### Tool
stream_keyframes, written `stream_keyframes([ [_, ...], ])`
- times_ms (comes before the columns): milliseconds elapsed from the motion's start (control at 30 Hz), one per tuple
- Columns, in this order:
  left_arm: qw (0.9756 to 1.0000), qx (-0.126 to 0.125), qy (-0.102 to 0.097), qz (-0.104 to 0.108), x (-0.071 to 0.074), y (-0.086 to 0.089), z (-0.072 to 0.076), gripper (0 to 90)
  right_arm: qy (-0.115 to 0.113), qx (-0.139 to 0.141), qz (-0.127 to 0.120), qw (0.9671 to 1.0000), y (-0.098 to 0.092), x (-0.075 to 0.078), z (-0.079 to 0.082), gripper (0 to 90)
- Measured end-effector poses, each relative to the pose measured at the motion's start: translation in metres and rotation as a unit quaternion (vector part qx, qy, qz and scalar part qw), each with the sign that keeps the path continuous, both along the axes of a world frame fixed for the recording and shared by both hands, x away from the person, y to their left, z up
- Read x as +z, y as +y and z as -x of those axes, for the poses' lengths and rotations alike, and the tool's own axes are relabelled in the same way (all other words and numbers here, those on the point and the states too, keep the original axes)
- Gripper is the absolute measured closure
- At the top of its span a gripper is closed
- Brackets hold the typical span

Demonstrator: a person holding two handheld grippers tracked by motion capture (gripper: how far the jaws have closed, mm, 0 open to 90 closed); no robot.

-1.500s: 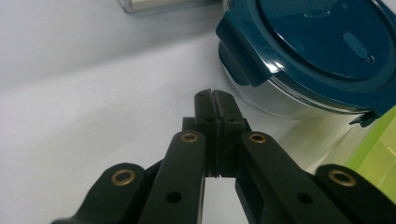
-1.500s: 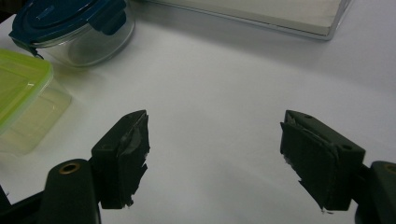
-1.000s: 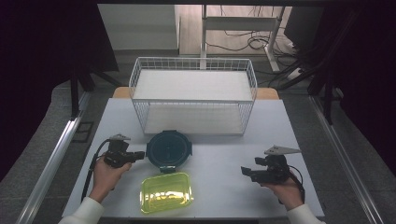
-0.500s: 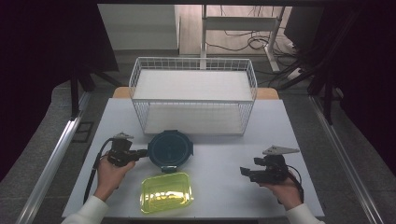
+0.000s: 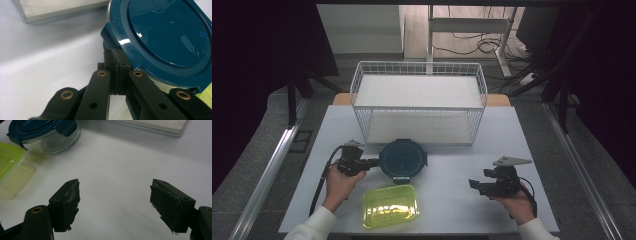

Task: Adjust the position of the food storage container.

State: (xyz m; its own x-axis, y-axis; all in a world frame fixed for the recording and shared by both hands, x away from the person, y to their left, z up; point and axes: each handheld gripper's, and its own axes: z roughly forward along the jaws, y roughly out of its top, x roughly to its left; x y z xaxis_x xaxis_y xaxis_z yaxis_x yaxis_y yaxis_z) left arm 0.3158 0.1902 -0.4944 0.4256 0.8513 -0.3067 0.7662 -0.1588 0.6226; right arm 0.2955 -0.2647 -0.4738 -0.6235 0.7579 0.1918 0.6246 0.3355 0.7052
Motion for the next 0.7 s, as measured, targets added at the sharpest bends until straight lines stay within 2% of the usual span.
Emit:
stream_keyframes([
  [700, 0.9996, -0.027, 0.004, -0.003, 0.003, -0.029, -0.008, 90.0, 0.004, -0.002, 0.006, 1.0000, 0.000, -0.002, 0.000, 23.7],
])
